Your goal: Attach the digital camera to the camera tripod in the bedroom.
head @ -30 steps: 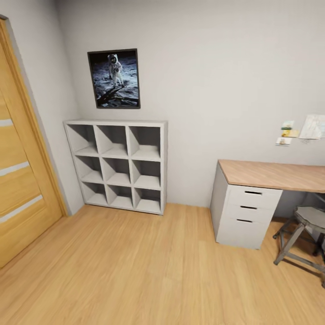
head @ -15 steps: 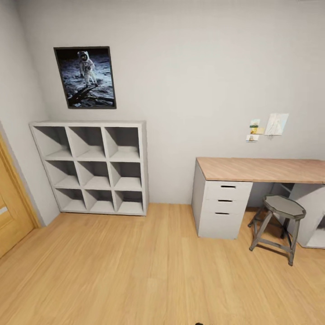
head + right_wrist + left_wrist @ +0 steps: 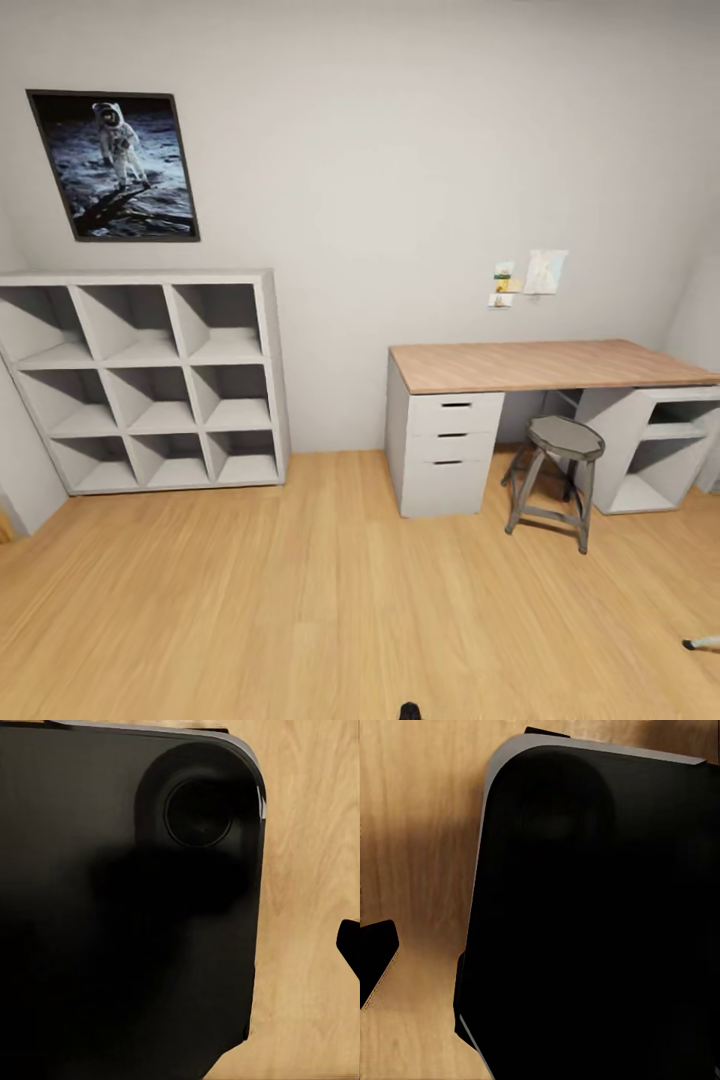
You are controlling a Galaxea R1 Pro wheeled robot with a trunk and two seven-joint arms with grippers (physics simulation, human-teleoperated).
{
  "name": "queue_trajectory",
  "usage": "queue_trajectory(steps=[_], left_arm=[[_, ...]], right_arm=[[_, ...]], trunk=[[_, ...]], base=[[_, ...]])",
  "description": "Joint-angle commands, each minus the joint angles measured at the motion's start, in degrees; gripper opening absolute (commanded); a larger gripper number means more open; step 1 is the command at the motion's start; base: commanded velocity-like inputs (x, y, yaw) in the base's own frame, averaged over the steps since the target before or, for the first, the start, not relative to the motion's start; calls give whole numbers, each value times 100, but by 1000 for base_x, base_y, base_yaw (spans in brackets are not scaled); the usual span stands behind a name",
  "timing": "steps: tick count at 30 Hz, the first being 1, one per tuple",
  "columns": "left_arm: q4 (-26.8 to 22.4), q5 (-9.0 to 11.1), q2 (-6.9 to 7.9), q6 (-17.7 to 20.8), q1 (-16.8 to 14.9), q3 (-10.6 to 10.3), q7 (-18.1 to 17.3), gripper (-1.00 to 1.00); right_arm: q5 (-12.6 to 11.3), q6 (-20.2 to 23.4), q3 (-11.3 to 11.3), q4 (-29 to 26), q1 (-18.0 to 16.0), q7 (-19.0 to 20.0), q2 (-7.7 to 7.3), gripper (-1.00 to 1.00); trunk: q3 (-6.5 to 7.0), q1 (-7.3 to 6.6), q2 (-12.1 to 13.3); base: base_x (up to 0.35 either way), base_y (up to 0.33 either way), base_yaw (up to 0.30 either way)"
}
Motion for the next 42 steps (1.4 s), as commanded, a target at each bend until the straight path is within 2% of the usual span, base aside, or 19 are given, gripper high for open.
queue_trajectory(steps=[1,42], left_arm=[[-4,32,0,-12,2,0,2,100],[-4,32,0,-11,2,-2,3,100]], right_arm=[[1,-14,0,-3,1,1,-1,100],[19,-13,0,-3,1,22,-5,100]], trunk=[[-4,0,-2],[-4,0,-2]], base=[[0,0,-298],[0,0,-298]])
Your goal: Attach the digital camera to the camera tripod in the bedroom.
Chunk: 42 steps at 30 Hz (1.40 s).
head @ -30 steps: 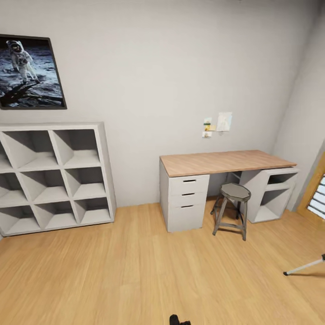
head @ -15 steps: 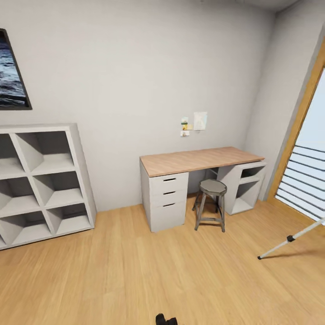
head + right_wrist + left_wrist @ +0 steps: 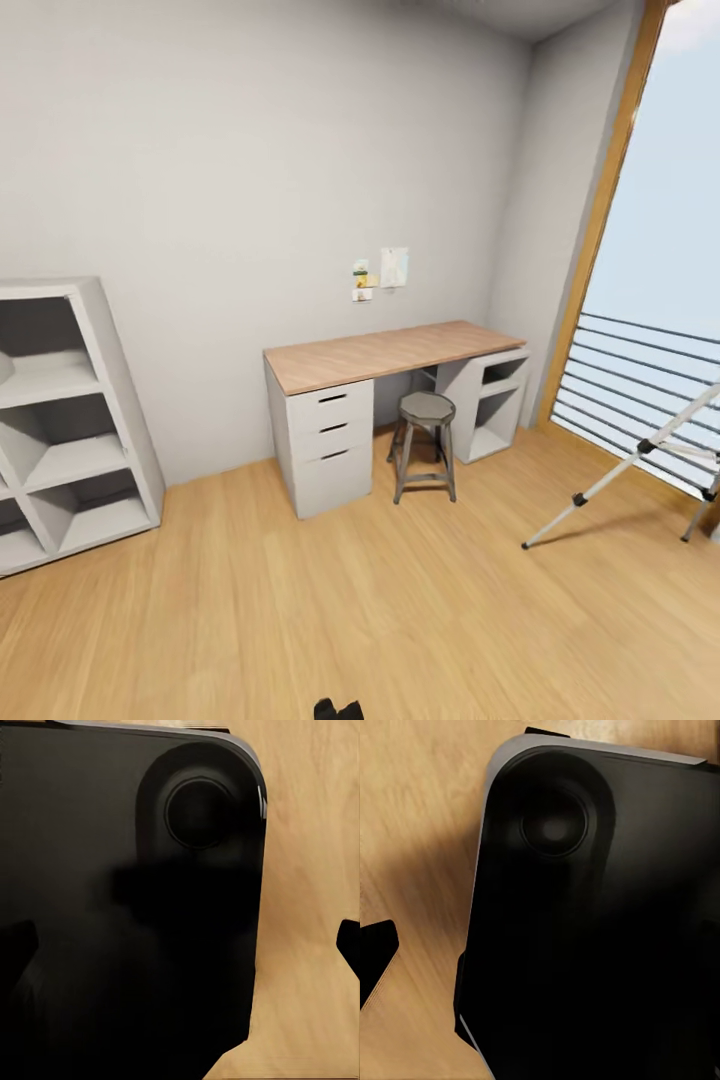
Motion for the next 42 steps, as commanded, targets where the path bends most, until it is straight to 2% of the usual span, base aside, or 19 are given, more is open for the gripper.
queue_trajectory(steps=[1,18,39,42], left_arm=[[-4,32,0,-10,2,-2,0,100],[-4,32,0,-11,2,0,-3,100],[-7,27,-2,-14,2,-2,-5,100],[-16,39,-62,-16,2,13,-6,100]], right_arm=[[3,-14,0,-3,1,5,-1,100],[-5,1,7,-3,1,23,-8,100],[0,-5,9,-3,1,-46,-18,100],[6,-2,16,-3,1,-47,-13,100]], trunk=[[-4,0,-2],[-4,0,-2],[-4,0,-2],[-4,0,-2]], base=[[0,0,-291],[0,0,-275],[0,0,-22],[0,0,0]])
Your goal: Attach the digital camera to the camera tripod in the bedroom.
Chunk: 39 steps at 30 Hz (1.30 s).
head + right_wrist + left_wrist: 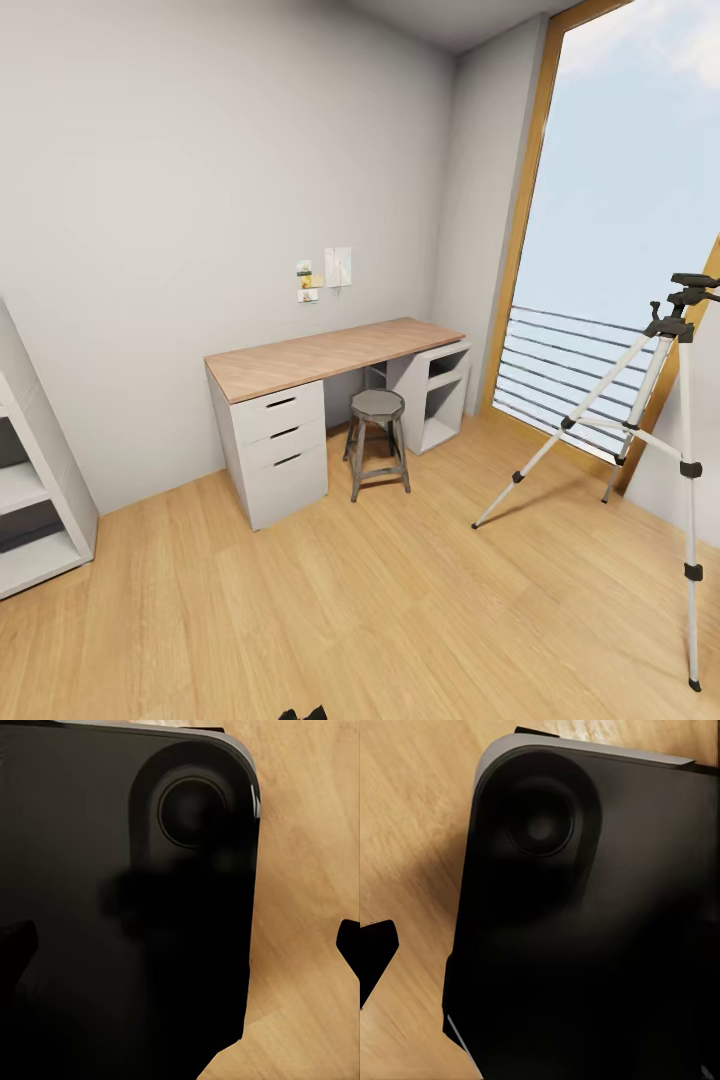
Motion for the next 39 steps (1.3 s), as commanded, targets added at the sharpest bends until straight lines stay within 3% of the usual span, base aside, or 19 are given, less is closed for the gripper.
queue_trajectory(steps=[1,8,21,32,39], left_arm=[[-5,34,-9,-9,2,4,1,100],[1,47,-33,-17,2,27,-1,100],[22,54,-40,-611,2,26,-17,100],[24,63,-36,-628,2,33,-17,100],[30,78,-36,-566,2,42,-17,100]], right_arm=[[5,-14,2,-3,1,-1,0,100],[9,-10,5,-3,1,-1,2,100],[10,-15,4,-3,1,-1,2,100],[10,-31,8,-3,1,-1,2,100],[-12,-29,-7,-3,1,-1,3,100]], trunk=[[-4,0,-2],[-4,0,-2],[-4,0,-2],[-4,0,-2],[-4,0,-2]], base=[[0,0,0],[0,0,0],[0,261,0],[0,325,0],[11,342,-181]])
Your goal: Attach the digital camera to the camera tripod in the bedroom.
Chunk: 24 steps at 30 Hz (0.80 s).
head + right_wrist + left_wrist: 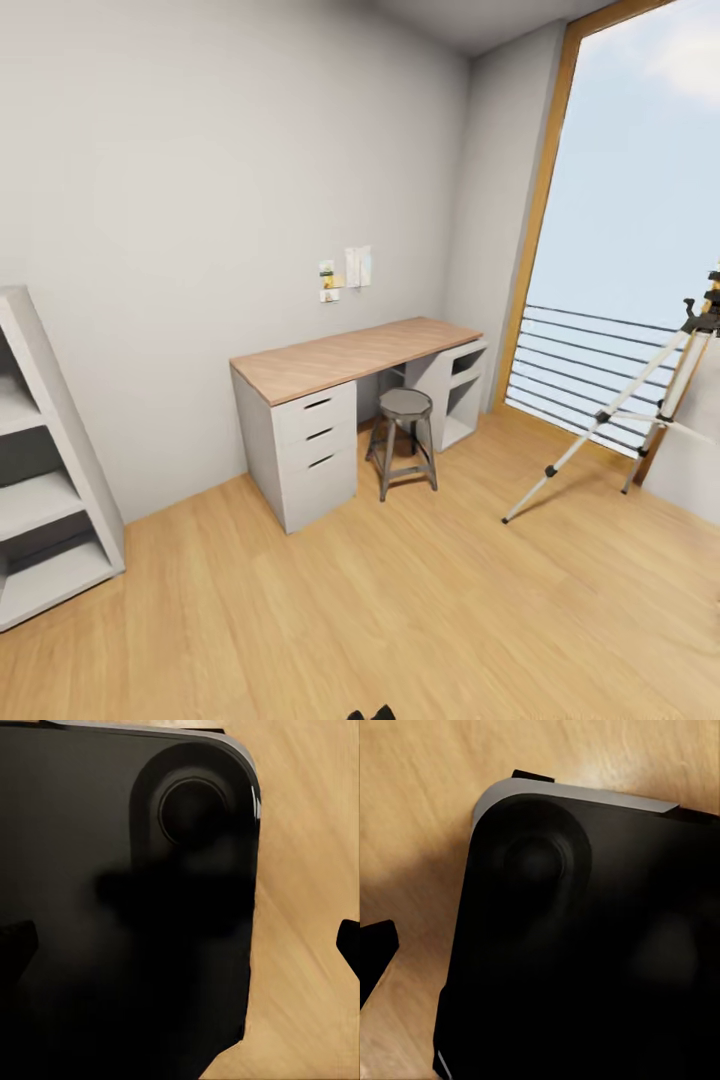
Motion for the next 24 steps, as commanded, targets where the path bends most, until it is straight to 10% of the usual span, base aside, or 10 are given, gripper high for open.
queue_trajectory(steps=[1,24], left_arm=[[-4,30,-1,2,2,3,-1,100],[-11,12,7,328,2,6,-1,100]], right_arm=[[1,-14,-1,-3,1,-1,-1,100],[-29,-13,-13,-3,1,-1,-1,100]], trunk=[[-4,0,-2],[-4,0,-2]], base=[[45,347,-253],[52,349,-285]])
